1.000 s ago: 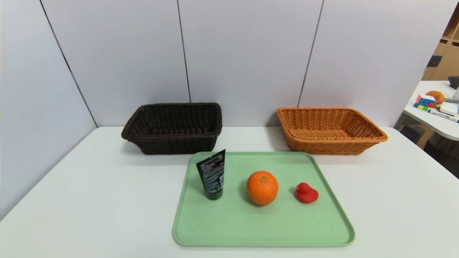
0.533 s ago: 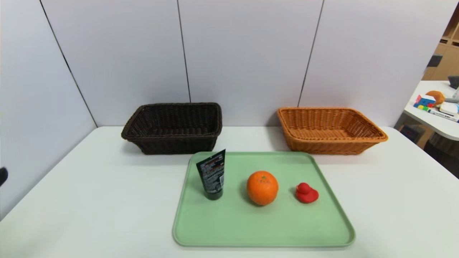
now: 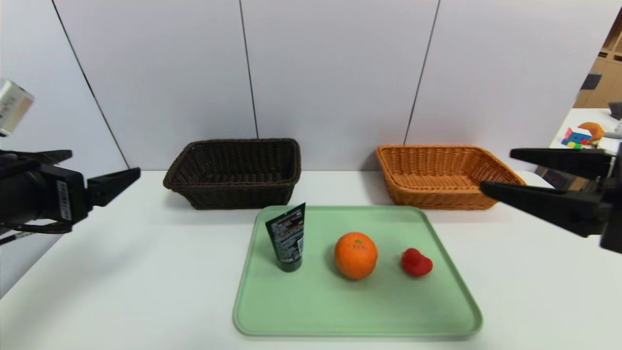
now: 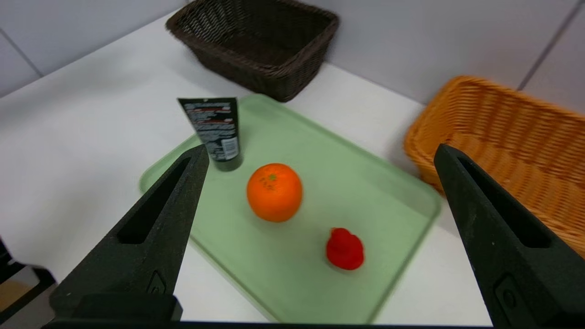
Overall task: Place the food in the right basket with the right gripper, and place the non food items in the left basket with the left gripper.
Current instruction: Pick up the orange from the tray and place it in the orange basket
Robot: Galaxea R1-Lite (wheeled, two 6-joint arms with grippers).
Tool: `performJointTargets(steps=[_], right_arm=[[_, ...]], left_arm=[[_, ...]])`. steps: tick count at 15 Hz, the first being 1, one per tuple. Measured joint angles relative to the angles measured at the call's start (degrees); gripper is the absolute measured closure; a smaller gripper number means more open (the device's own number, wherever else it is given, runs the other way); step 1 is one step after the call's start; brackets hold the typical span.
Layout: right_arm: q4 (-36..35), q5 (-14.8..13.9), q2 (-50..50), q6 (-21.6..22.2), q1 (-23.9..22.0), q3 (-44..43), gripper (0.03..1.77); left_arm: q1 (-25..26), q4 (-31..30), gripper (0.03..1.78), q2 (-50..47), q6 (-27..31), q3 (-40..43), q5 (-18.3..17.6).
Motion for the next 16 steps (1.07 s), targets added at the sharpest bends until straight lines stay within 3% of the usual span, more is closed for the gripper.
performJointTargets(steps=[2, 8, 11, 16], right_arm=[[-4.22, -1.87, 5.33, 0.52, 4.57, 2.34, 0.1], [-17.73, -6.64, 16.36, 0.91, 11.79, 11.93, 0.1], [-25.09, -9.45, 20.02, 0.96, 13.64, 16.15, 0.1], [-33.62, -11.43, 25.31, 1.41, 15.43, 20.68, 0.1]], left_arm=[[-3.07, -0.38, 0.12, 2.76, -0.88, 2.43, 2.04], [-4.73, -0.52, 0.12, 5.69, -5.23, 5.24, 2.39], [-6.03, -0.99, 0.12, 5.9, -6.01, 5.49, 2.23], [-7.33, -2.73, 0.12, 6.01, -6.11, 6.91, 2.28]])
